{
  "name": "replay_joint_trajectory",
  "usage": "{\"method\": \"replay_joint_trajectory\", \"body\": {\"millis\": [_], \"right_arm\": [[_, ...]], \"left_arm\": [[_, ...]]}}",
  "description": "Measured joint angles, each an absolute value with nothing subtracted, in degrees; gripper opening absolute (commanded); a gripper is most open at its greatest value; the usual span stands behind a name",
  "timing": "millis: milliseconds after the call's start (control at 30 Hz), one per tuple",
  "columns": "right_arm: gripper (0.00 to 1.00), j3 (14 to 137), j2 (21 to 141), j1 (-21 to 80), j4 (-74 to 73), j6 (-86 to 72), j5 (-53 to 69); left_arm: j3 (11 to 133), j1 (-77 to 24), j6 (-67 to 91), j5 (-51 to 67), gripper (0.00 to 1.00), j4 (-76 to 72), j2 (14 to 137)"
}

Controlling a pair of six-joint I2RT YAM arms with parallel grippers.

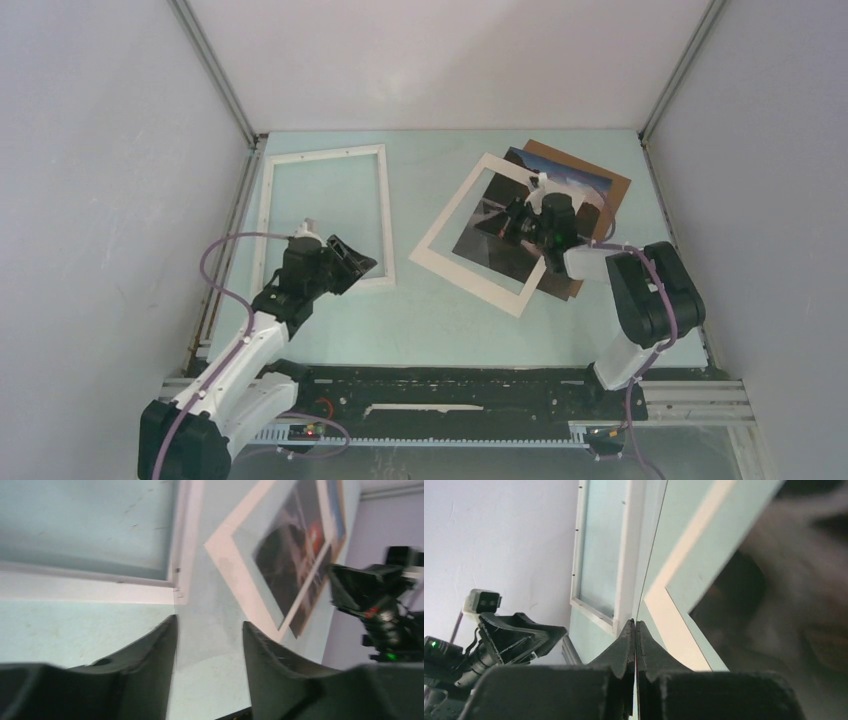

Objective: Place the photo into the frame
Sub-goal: Pick up the photo frame item at the center of the board, then place the photo frame item in the photo frame.

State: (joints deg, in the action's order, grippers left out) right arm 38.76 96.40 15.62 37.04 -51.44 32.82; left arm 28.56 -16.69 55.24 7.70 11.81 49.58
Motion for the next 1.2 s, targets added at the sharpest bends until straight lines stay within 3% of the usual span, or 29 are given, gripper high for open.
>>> {"method": "replay_joint_trajectory", "body": {"millis": [133, 200, 467, 733, 1200], "right_arm": [[0.00, 44.82, 97.19, 17.30, 34.98, -45.08, 34.44], [0.00, 46.74, 98.52, 18.11, 34.89, -43.59, 34.87], [0.00, 53.89, 107.28, 18.90, 33.58, -40.03, 35.94], [0.00, 56.12, 113.10, 18.90, 33.89, -40.38, 37.39], [0.45, 61.52, 119.57, 18.72, 32.86, -45.67, 42.22]], "left_arm": [[27.88, -16.58, 52.71, 3.05, 0.93, 17.23, 48.23], [27.92, -16.40, 51.42, 0.78, 0.99, 20.16, 47.72], [30.59, -12.64, 47.29, -7.77, 1.00, 35.24, 41.71], [41.06, 5.78, 42.48, -4.08, 1.00, 34.26, 47.31], [56.14, 20.58, 36.23, -2.63, 1.00, 24.53, 78.15]]}}
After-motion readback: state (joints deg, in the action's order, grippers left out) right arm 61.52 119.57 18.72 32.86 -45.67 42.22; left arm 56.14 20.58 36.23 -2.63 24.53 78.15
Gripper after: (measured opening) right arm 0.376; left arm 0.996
